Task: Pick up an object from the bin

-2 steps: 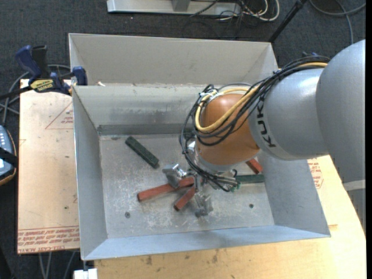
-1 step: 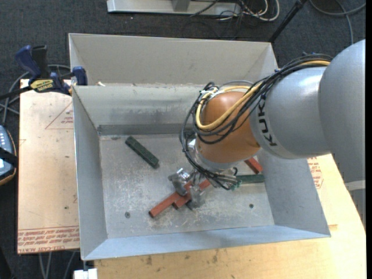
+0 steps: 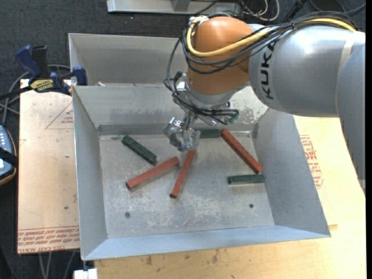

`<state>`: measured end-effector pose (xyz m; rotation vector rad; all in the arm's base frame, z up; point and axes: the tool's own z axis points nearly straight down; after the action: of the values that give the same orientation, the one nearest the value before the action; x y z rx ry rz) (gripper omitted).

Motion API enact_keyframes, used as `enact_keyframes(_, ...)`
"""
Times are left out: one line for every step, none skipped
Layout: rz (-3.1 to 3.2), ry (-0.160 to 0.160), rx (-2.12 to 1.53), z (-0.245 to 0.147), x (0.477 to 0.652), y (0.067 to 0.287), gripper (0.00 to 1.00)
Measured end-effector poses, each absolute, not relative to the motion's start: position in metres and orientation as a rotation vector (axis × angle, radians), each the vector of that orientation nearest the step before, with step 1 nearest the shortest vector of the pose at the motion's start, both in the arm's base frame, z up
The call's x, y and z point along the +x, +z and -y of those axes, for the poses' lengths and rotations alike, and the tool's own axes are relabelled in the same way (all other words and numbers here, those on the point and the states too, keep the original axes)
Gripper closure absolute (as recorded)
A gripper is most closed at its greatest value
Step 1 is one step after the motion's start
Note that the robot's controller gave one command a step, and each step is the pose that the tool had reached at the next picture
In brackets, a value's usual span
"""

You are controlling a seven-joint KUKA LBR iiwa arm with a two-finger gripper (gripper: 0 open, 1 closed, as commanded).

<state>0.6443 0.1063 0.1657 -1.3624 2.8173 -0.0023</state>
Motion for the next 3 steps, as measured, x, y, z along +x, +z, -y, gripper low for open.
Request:
enact_keyframes(-2.807, 0.008, -1.415, -0.14, 0.611, 0.133, 1.0)
enact_keyframes(-2.809, 0.004, -1.402, -0.137, 0.614, 0.135, 0.0)
enact_keyframes(-2.709, 0.004, -1.588, -0.162, 0.634, 0.069, 0.0)
